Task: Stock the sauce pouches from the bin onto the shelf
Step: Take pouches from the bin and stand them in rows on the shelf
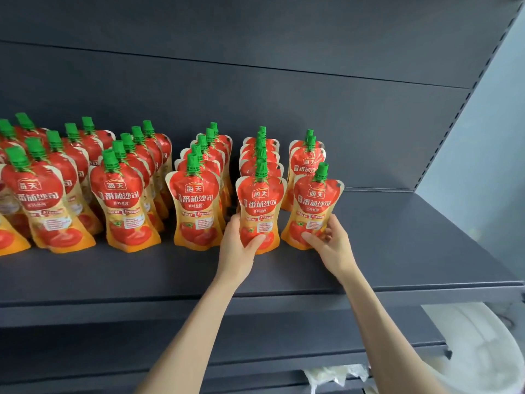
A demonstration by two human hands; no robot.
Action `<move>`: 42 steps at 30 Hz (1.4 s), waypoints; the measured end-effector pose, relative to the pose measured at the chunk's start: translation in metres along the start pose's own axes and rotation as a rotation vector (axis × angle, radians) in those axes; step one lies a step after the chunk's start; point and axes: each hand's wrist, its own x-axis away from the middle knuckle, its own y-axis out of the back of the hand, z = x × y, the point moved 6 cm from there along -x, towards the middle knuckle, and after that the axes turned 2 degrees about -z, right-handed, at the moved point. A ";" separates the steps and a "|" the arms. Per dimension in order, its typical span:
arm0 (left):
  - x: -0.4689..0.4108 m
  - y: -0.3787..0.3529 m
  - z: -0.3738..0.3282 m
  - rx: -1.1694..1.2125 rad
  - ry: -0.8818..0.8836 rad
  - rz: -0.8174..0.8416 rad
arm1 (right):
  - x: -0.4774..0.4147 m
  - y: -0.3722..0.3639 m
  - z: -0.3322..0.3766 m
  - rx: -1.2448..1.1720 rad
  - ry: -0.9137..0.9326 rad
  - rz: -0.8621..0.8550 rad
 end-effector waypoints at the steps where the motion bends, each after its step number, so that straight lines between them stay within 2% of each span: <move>1: 0.000 0.000 0.000 -0.012 0.001 -0.012 | -0.001 0.002 -0.001 0.024 0.005 -0.019; 5: 0.000 0.002 0.000 -0.024 0.022 -0.041 | -0.012 0.006 -0.002 0.113 0.013 -0.114; 17: 0.001 0.000 0.000 -0.134 0.037 -0.072 | -0.046 -0.007 -0.016 0.402 -0.098 -0.100; 33: 0.005 0.000 -0.005 -0.201 0.044 -0.070 | -0.053 -0.014 -0.017 0.681 -0.117 -0.061; 37: 0.012 0.001 -0.005 -0.260 0.062 -0.064 | -0.047 -0.014 -0.016 0.693 -0.130 -0.043; 42: 0.034 0.006 -0.007 -0.333 0.061 -0.100 | -0.022 -0.004 -0.009 0.557 -0.137 -0.116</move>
